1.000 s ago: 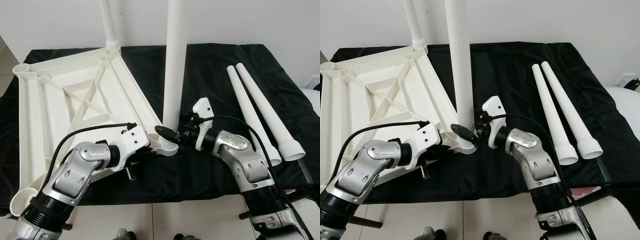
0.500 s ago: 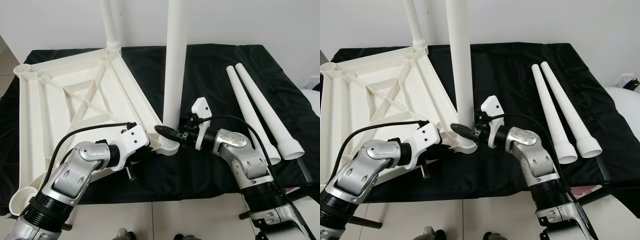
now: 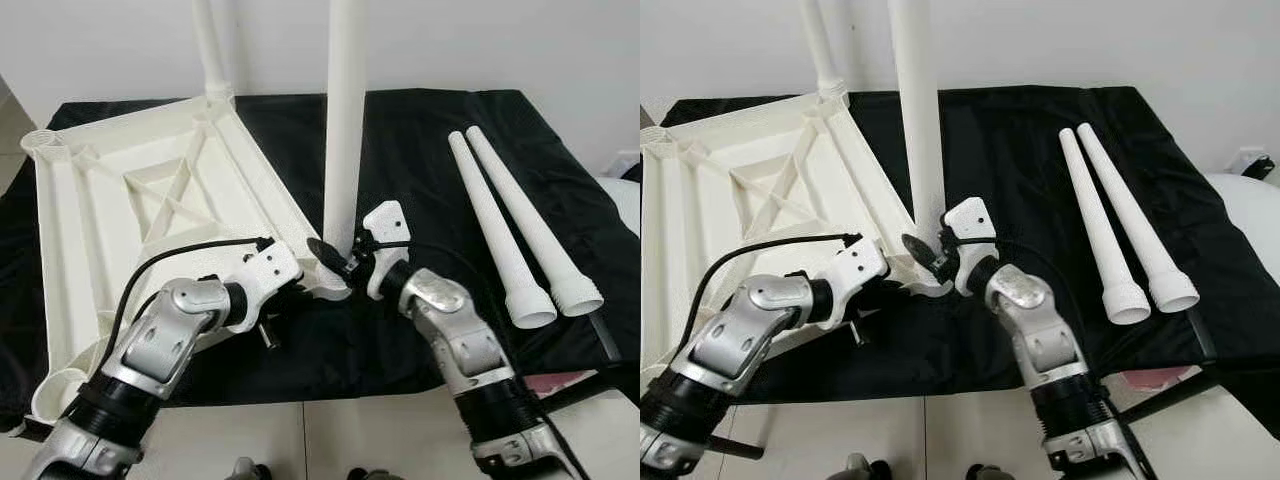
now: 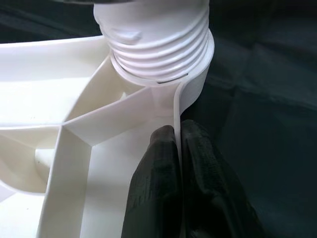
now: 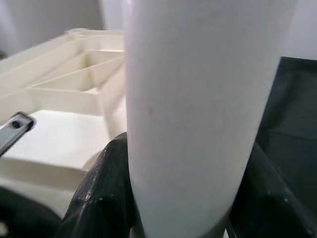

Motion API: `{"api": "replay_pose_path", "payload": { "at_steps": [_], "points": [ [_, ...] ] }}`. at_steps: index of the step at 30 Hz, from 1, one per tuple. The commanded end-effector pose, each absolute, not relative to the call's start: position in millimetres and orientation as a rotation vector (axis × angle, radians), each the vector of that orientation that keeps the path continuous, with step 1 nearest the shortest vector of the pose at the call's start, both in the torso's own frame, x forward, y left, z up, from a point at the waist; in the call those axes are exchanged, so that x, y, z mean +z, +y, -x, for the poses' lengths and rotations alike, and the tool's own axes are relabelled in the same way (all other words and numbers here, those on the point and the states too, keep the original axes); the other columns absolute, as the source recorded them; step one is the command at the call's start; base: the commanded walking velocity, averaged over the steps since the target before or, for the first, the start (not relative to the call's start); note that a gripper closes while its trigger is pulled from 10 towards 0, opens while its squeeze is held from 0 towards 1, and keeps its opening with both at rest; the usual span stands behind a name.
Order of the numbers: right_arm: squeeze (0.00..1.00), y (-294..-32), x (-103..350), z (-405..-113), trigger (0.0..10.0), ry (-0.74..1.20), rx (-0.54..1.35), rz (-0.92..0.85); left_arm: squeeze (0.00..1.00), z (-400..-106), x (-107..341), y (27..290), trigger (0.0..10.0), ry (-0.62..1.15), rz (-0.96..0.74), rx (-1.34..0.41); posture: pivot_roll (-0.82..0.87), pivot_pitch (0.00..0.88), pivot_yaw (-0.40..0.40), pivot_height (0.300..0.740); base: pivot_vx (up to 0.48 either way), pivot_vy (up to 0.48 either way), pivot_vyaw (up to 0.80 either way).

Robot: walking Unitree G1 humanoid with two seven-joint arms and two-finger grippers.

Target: Building children table

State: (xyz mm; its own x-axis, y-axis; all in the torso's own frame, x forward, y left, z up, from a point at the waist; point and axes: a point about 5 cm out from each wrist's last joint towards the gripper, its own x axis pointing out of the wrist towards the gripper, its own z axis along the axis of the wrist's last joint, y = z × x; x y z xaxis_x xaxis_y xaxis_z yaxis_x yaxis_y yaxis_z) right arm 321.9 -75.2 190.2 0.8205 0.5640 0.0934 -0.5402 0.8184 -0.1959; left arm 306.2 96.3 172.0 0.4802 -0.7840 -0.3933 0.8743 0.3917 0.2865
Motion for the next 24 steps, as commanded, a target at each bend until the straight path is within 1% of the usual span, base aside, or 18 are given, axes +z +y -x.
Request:
{"api": "replay_pose_path", "payload": {
  "at_steps": [1, 2, 3, 4, 6, 7, 8, 9, 10, 12, 15, 18, 23, 24],
  "points": [
    [0.0, -88.3, 156.4, -325.5, 0.0, 0.004, 0.417, 0.245, 0.0, -300.8, 199.8, 73.4, 10.0, 0.046, -0.5, -1.163, 0.0, 0.169, 0.034, 0.74, 0.0, 0.0, 0.0],
    [0.0, -88.3, 152.7, -325.3, 0.0, 0.018, 0.372, 0.239, 0.0, -302.9, 197.9, 71.9, 10.0, 0.058, -0.503, -1.16, 0.0, 0.169, 0.034, 0.74, 0.0, 0.0, 0.0],
    [0.0, -88.3, 152.7, -325.3, 0.0, 0.018, 0.372, 0.239, 0.0, -302.9, 197.9, 71.9, 10.0, 0.058, -0.503, -1.16, 0.0, 0.169, 0.034, 0.74, 0.0, 0.0, 0.0],
    [0.0, -89.8, 146.5, -325.0, 0.0, 0.046, 0.304, 0.232, 0.0, -305.4, 193.5, 70.4, 10.0, 0.075, -0.514, -1.156, 0.0, 0.169, 0.034, 0.74, 0.0, 0.0, 0.0],
    [0.0, -89.8, 146.5, -325.0, 0.0, 0.046, 0.304, 0.232, 0.0, -305.4, 193.5, 70.4, 10.0, 0.075, -0.514, -1.156, 0.0, 0.169, 0.034, 0.74, 0.0, 0.0, 0.0],
    [0.0, -91.8, 140.3, -324.0, 0.0, 0.075, 0.219, 0.224, 0.0, -308.0, 189.2, 68.0, 10.0, 0.092, -0.515, -1.149, 0.0, 0.168, 0.034, 0.74, 0.0, 0.0, 0.0],
    [0.0, -91.8, 140.3, -324.0, 0.0, 0.075, 0.219, 0.224, 0.0, -308.0, 189.2, 68.0, 10.0, 0.092, -0.515, -1.149, 0.0, 0.168, 0.034, 0.74, 0.0, 0.0, 0.0],
    [0.0, -91.8, 134.4, -321.6, 0.0, 0.099, 0.115, 0.212, 0.0, -313.9, 185.7, 63.6, 10.0, 0.11, -0.507, -1.117, 0.0, 0.166, 0.033, 0.74, 0.0, 0.0, 0.0],
    [0.0, -91.8, 134.4, -321.6, 0.0, 0.099, 0.115, 0.212, 0.0, -313.9, 185.7, 63.6, 10.0, 0.11, -0.507, -1.117, 0.0, 0.166, 0.033, 0.74, 0.0, 0.0, 0.0],
    [0.0, -87.6, 133.1, -317.3, 0.0, 0.095, -0.05, 0.183, 0.0, -325.3, 186.2, 53.2, 10.0, 0.118, -0.46, -1.034, 0.0, 0.162, 0.032, 0.74, 0.0, 0.0, 0.0],
    [0.0, -84.8, 139.3, -319.9, 0.0, 0.069, -0.072, 0.161, 0.0, -331.0, 189.9, 49.9, 10.0, 0.114, -0.448, -0.989, 0.0, 0.161, 0.031, 0.74, 0.0, 0.0, 0.0],
    [0.0, -85.3, 143.7, -323.1, 0.0, 0.056, -0.089, 0.157, 0.0, -332.9, 190.0, 49.4, 10.0, 0.114, -0.455, -0.981, 0.0, 0.158, 0.031, 0.74, 0.0, 0.0, 0.0],
    [0.0, -80.9, 149.0, -326.4, 0.0, 0.033, -0.034, 0.124, 0.0, -330.4, 189.0, 51.8, 10.0, 0.112, -0.47, -0.998, 0.0, 0.155, 0.028, 0.74, 0.0, 0.0, 0.0],
    [0.0, -76.9, 152.4, -326.1, 10.0, 0.012, 0.019, 0.113, 0.0, -328.9, 188.4, 53.4, 10.0, 0.111, -0.474, -1.003, 0.0, 0.154, 0.027, 0.74, 0.0, 0.0, 0.0]
  ]
}}
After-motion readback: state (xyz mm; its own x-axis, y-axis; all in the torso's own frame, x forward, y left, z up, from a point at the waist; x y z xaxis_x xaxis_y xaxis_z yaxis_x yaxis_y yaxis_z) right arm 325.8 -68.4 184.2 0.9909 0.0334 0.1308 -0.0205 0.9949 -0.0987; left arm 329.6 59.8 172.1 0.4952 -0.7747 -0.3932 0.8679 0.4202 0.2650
